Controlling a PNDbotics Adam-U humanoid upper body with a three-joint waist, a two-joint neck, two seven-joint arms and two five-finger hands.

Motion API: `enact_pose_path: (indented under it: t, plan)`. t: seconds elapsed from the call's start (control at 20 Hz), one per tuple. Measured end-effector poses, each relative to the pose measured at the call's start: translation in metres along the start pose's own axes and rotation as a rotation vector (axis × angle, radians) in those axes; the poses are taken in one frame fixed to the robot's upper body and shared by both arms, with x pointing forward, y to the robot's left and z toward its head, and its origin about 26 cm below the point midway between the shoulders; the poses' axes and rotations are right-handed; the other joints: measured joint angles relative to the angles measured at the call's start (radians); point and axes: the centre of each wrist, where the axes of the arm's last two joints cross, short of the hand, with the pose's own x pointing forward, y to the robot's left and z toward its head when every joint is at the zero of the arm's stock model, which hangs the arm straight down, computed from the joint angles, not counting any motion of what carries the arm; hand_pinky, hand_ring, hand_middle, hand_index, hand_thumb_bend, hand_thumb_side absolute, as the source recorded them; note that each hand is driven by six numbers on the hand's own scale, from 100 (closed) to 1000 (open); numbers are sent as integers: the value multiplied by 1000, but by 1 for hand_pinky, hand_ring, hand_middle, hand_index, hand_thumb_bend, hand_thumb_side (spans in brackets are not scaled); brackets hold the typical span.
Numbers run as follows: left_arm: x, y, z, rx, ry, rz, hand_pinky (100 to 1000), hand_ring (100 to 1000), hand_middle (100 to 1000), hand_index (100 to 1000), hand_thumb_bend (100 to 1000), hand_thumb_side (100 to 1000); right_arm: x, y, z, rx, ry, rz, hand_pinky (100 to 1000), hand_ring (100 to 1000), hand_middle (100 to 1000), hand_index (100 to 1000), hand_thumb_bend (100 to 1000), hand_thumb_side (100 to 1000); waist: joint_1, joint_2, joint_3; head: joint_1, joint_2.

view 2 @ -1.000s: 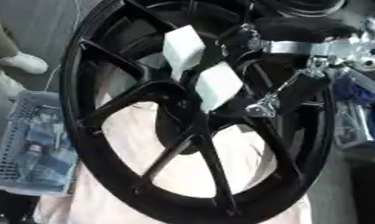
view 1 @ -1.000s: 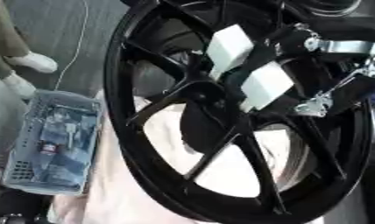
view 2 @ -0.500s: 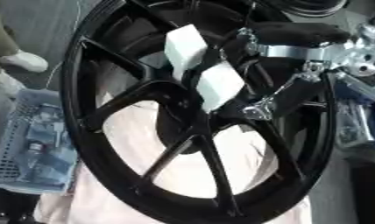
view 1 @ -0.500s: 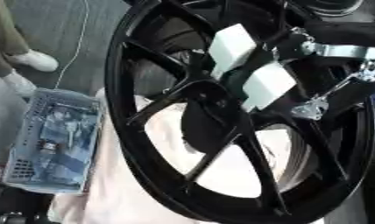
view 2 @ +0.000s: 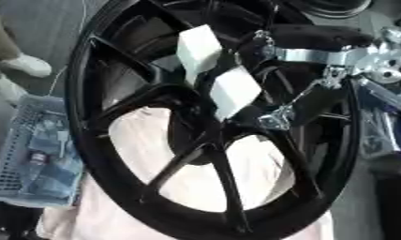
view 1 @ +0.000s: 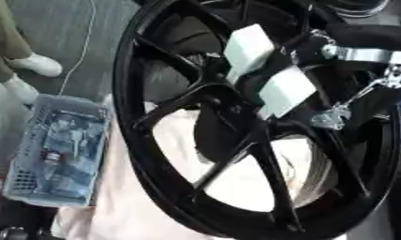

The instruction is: Pull the pin out of the wheel hub.

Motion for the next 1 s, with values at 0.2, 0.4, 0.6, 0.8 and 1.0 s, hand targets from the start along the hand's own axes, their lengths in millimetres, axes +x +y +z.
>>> enact_pose_path:
  t: [0.2,0.4,0.6,0.8,1.0]
  plan:
    - [0,0,0,0,0,0,813,661,519,734,100,703,0,1,-1,-26,-3,-30,632,756,481,614,100,100,-1,0,0,1,0]
    - [0,0,0,3,2,-4,813,658,519,734,100,702,1,-1,-1,-55,-8,-64,603,713,431,554,100,100,-1,0,-2,2,0]
    - [0,1,0,7,3,-6,813,658,520,732,100,700,2,-6,-1,-79,-14,-99,586,684,393,516,100,100,-1,-3,-7,3,0]
    - [0,2,1,12,5,-7,814,658,520,733,100,700,3,-15,2,-100,-15,-127,570,672,384,506,100,100,-1,-11,-16,6,0]
    - [0,2,2,19,11,-8,814,658,520,733,100,699,5,-30,9,-126,-14,-139,567,671,386,507,100,100,2,-16,-30,11,0]
